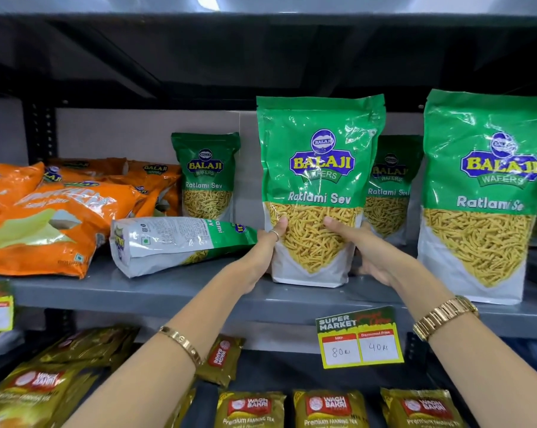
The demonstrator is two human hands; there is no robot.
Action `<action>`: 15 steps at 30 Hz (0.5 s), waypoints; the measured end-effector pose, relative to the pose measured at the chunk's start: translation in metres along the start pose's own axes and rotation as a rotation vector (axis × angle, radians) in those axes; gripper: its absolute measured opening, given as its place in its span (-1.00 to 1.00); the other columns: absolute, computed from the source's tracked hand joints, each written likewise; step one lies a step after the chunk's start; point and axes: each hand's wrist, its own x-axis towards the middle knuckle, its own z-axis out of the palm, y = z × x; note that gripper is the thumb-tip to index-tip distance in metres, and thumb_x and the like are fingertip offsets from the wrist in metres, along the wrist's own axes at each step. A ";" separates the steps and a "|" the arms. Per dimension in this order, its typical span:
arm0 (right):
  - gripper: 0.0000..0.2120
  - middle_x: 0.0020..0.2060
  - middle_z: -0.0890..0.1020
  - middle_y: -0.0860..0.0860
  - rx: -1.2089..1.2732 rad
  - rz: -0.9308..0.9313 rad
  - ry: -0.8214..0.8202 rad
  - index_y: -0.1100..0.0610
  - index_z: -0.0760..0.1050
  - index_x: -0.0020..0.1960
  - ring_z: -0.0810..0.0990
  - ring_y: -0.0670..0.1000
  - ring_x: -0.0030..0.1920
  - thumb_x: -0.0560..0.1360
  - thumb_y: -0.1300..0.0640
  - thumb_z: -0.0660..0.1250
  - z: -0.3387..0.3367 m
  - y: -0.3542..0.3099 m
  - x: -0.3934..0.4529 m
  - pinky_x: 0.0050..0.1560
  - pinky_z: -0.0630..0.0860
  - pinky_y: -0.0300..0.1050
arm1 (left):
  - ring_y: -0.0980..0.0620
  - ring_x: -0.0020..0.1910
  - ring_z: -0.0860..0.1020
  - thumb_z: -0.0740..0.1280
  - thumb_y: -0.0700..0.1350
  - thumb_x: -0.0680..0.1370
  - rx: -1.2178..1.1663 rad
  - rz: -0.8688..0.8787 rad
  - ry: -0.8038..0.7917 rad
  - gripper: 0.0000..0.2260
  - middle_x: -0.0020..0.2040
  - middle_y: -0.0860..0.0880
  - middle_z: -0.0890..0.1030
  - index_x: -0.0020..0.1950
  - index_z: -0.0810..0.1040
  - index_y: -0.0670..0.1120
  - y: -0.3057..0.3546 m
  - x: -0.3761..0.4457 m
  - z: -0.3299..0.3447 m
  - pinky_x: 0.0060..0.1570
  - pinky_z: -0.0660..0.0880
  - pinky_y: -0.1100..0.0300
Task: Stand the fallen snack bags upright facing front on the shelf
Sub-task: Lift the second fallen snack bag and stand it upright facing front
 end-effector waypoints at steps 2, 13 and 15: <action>0.32 0.46 0.30 0.02 0.010 0.019 -0.002 -0.06 -0.05 0.49 0.27 0.15 0.43 -0.11 -0.37 0.51 0.001 -0.001 -0.003 0.38 0.13 0.39 | -0.01 0.51 0.19 0.18 0.54 0.12 0.012 0.018 0.005 0.10 0.54 0.01 0.22 0.55 0.07 0.04 0.006 -0.012 0.002 0.50 0.06 -0.06; -0.58 0.14 0.43 0.08 -0.328 -0.773 0.693 0.20 0.29 0.25 0.42 -0.06 0.00 0.43 0.29 0.32 0.042 -0.054 -0.030 -0.08 0.27 -0.39 | 0.06 0.15 0.45 0.45 0.03 0.40 0.068 0.217 0.039 -0.32 0.30 0.05 0.43 0.41 0.24 -0.11 0.019 -0.032 0.005 0.06 0.39 0.27; -0.70 0.11 0.48 0.13 -0.446 -0.947 0.731 0.25 0.37 0.17 0.43 -0.01 0.01 0.44 0.32 0.28 0.054 -0.067 -0.023 -0.12 0.24 -0.42 | 0.13 -0.02 0.55 0.51 -0.14 0.36 0.055 0.212 0.016 -0.47 0.17 -0.03 0.56 0.25 0.35 -0.09 0.018 -0.030 0.004 -0.23 0.49 0.45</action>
